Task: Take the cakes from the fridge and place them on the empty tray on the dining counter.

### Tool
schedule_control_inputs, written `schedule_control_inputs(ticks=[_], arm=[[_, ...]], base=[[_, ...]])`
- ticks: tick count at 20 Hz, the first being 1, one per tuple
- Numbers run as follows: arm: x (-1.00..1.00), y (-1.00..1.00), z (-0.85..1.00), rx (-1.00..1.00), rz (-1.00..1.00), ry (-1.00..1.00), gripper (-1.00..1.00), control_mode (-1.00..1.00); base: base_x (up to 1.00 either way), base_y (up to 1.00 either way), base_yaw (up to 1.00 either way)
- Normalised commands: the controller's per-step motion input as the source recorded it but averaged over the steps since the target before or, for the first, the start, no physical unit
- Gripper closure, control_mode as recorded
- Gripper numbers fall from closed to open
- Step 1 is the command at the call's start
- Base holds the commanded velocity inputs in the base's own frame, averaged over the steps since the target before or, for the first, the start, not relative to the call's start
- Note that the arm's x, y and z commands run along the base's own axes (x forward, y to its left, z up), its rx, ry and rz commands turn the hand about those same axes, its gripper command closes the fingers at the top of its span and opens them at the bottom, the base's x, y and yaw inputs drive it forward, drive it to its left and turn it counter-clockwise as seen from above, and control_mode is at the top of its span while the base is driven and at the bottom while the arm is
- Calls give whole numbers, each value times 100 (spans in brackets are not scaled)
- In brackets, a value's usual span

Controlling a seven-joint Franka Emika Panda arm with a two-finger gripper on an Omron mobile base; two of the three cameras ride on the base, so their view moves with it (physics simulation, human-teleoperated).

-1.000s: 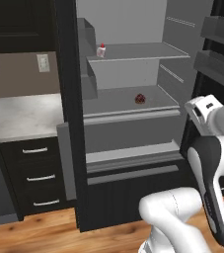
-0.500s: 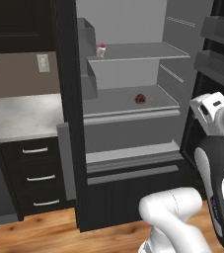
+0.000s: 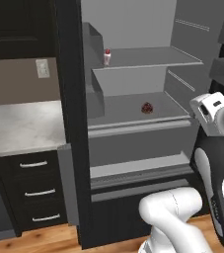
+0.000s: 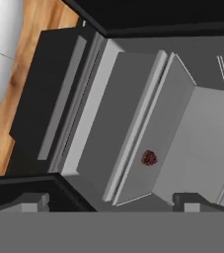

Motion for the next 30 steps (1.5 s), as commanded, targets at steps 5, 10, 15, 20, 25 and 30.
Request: schedule_control_inputs(ticks=[5, 10, 15, 20, 25, 30], arm=[[0, 0, 0, 0, 0, 0, -100, 100], [0, 0, 0, 0, 0, 0, -100, 100], [0, 0, 0, 0, 0, 0, -100, 100], [0, 0, 0, 0, 0, 0, -100, 100], [0, 0, 0, 0, 0, 0, -100, 100], [10, 0, 0, 0, 0, 1, -100, -100]], base=[[95, 0, 0], [100, 0, 0], [99, 0, 0], [39, 0, 1], [15, 0, 1], [5, 0, 0]])
